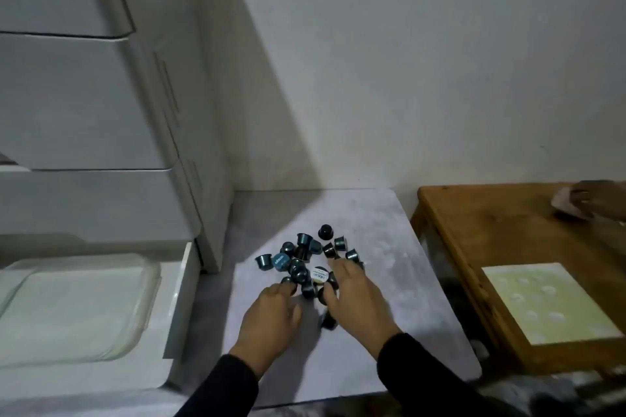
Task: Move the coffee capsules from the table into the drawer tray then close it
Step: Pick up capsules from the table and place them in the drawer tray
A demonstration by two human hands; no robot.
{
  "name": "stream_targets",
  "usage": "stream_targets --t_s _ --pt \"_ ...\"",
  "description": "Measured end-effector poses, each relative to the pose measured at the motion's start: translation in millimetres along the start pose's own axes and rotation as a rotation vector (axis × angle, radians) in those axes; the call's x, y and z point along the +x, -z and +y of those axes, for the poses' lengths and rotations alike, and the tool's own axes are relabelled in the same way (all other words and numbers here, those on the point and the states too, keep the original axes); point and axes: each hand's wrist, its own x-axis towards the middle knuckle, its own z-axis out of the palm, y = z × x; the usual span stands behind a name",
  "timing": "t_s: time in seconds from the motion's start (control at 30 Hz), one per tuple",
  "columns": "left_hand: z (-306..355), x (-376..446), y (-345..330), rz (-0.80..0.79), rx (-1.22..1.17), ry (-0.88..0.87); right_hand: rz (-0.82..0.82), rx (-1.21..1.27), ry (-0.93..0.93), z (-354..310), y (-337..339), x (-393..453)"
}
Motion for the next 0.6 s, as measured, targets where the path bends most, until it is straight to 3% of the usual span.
stream_targets --t_s 0.2,0.6 --pt "-29.7 -9.6 -21.4 -0.060 -0.039 -0.025 -0.139 -0.049 -0.091 9.5 -42.5 -18.1" --pt "-36.9 -8.7 -22.0 -0.075 -0.223 -0.076 -0.041 0.164 -0.319 7.9 -92.4 -25.4"
